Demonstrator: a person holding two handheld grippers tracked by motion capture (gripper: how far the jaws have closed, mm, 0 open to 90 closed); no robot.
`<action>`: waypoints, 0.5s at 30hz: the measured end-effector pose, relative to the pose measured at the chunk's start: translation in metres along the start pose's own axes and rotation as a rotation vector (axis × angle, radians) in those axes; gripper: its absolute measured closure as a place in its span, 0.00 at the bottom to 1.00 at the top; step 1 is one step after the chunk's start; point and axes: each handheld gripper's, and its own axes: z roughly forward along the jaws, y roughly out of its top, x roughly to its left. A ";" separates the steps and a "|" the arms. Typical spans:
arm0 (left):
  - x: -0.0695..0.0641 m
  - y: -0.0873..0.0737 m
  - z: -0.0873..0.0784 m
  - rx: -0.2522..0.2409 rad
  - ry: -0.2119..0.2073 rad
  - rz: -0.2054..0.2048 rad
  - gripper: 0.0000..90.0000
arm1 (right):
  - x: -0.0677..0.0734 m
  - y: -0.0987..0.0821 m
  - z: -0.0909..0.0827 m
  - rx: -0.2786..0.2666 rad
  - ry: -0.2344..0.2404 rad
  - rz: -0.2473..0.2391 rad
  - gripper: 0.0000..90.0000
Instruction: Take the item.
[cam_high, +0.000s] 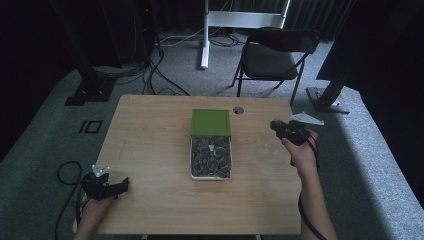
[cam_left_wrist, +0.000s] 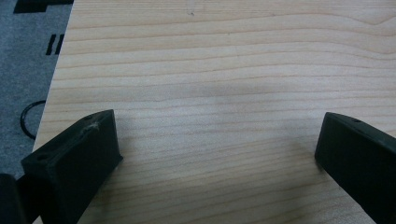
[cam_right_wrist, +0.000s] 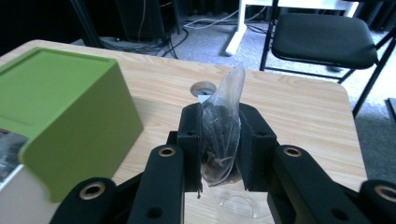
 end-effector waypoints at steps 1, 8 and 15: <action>0.000 0.000 0.000 0.000 0.000 0.000 0.00 | -0.001 -0.001 0.001 0.004 -0.001 0.002 0.82; 0.000 0.000 0.000 0.000 0.000 0.000 0.00 | -0.008 -0.007 0.011 0.021 -0.014 0.017 0.82; 0.000 0.000 0.000 0.000 0.000 -0.001 0.00 | -0.009 -0.016 0.019 0.048 -0.021 0.016 0.82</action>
